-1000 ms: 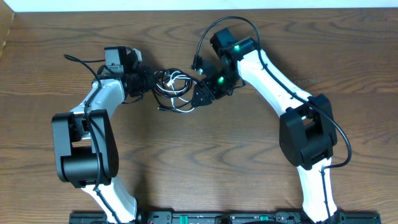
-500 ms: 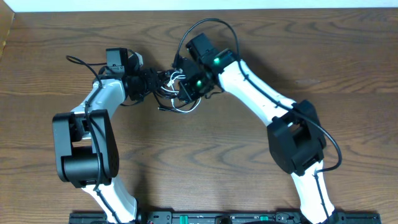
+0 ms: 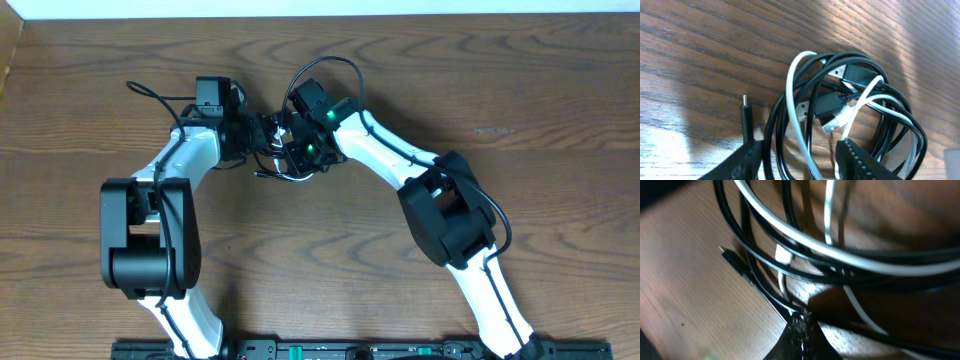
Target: Untangle cables
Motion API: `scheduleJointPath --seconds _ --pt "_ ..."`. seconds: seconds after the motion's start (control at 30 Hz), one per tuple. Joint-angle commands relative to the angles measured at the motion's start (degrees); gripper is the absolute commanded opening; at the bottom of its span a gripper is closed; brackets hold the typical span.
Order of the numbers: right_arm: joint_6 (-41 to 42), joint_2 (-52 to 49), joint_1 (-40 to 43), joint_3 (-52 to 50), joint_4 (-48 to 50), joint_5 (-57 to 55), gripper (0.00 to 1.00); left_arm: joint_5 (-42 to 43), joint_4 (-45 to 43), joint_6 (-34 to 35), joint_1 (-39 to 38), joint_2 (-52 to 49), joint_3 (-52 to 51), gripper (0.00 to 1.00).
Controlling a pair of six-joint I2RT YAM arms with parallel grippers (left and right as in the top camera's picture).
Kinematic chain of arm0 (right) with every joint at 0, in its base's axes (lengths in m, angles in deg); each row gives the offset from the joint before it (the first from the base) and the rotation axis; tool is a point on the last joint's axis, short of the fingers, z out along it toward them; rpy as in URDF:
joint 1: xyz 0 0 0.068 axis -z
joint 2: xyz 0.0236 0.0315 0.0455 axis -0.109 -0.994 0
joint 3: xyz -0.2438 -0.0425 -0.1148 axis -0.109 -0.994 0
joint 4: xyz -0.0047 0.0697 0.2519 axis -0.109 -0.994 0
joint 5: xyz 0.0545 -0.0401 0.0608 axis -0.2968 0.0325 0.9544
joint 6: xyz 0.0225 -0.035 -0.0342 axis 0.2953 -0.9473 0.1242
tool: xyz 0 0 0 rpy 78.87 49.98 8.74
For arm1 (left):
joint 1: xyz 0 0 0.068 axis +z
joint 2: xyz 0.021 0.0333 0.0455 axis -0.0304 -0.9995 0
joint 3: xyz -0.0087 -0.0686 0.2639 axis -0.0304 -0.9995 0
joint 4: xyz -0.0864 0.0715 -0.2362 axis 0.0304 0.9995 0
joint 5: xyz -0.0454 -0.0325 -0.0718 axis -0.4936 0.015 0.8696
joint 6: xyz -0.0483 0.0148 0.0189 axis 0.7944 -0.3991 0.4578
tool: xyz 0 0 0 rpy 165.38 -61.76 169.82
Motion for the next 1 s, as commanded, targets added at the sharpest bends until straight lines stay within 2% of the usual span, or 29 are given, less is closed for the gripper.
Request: scheduleJointPath --seconds 0.0,0.17,0.23,0.4,0.5,0.77,0.97 --pt "1.97 -2.21 -0.33 -0.35 -2.25 -0.48 0.01 -1.64 -0.79 0.31 -0.59 -2.36 -0.11 0.36" --pt "1.42 -2.21 -0.09 -0.35 -7.63 -0.46 0.01 -1.62 -3.13 0.44 -0.52 -4.55 -0.11 0.13" --pt "-0.72 -2.19 0.59 -0.28 -10.45 0.39 0.01 -1.31 -3.5 0.46 -0.13 -4.39 -0.11 0.08" --pt "-10.84 -2.16 3.08 0.92 -16.59 9.86 0.08 2.47 -3.98 2.27 0.98 -4.22 -0.04 0.08" --pt "-14.05 -2.12 4.52 2.05 -17.68 15.37 0.09 4.48 -4.39 2.56 1.84 -4.24 0.0 0.08" --pt "-12.5 -2.1 6.62 2.97 -6.45 24.48 0.05 6.4 -4.42 3.65 2.91 -4.22 0.0 0.08" --pt "-8.55 -2.12 6.12 2.95 0.33 20.35 0.03 6.4 -4.63 3.67 2.91 -4.22 0.0 0.08"
